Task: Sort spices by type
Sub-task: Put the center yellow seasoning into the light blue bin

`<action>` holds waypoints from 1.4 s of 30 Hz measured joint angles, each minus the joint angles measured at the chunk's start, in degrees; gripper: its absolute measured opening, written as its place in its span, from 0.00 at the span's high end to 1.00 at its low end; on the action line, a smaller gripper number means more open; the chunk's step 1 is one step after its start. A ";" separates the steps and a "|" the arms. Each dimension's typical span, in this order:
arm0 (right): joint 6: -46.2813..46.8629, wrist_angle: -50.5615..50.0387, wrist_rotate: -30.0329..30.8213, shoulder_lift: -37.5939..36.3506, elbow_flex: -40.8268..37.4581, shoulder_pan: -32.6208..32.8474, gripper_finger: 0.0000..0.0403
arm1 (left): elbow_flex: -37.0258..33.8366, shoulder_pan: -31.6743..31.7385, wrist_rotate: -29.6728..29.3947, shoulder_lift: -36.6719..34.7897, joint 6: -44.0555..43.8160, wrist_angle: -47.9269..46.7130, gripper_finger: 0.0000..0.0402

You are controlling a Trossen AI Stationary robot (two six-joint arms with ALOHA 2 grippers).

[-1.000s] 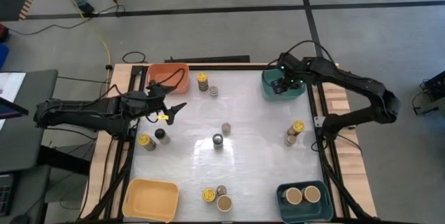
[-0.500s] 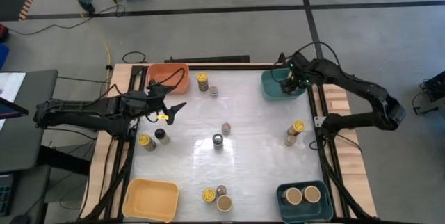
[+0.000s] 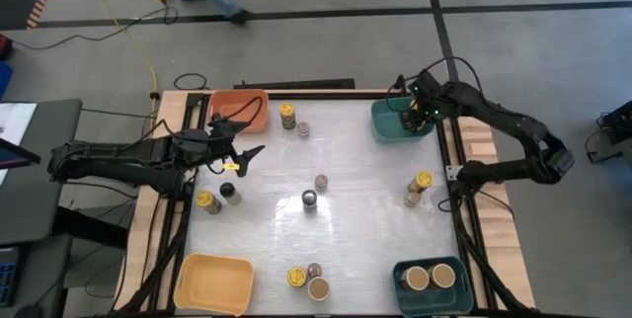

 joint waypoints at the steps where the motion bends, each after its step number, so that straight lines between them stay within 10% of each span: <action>1: -0.04 -0.01 0.00 0.28 0.00 -0.13 0.40 | 0.00 0.00 -0.02 0.00 0.00 0.00 0.07; 42: -2.11 0.07 1.40 5.10 0.00 -1.28 0.33 | 0.00 0.00 0.00 0.00 -0.81 -0.04 0.07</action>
